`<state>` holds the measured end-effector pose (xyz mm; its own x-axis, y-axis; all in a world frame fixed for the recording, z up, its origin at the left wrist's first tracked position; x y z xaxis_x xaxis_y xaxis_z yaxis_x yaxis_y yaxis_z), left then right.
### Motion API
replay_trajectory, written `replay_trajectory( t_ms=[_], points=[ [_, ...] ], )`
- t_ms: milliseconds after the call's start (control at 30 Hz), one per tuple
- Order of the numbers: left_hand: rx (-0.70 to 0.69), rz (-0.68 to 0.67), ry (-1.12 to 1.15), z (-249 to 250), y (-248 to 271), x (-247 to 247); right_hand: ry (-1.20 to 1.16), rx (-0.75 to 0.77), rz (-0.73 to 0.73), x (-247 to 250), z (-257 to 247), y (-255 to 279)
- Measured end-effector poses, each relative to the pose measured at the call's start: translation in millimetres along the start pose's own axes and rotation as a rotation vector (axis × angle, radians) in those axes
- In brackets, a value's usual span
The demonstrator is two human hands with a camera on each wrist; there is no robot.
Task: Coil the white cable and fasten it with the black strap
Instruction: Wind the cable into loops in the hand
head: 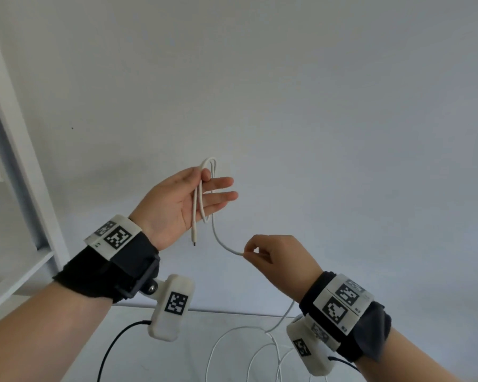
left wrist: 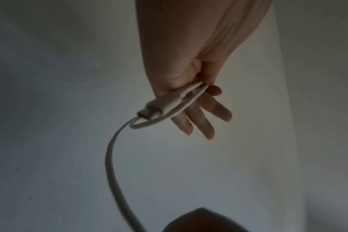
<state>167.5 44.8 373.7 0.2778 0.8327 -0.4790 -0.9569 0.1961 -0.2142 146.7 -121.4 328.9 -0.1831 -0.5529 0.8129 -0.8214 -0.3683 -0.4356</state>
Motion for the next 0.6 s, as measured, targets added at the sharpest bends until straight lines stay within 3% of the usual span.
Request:
replay_trajectory(
  t_ms=[367, 600],
  points=[
    [0.046, 0.004, -0.342, -15, 13, -9, -0.011, 0.238, 0.095, 28, -51, -8],
    [0.067, -0.006, -0.479, -23, 20, -16, -0.059, 0.192, 0.189, 48, -53, -23]
  ],
)
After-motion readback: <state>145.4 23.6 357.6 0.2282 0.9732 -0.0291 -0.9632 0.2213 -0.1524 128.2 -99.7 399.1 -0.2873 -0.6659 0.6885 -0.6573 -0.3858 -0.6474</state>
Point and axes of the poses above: each hand's wrist, its own y-axis away from the middle knuckle, its own x-axis out of the back of the hand, z = x × y, the point moved 6 cm from there along -y, towards the middle knuckle, and after that the axes turned 6 degrees about z, right-handed, at the moved point
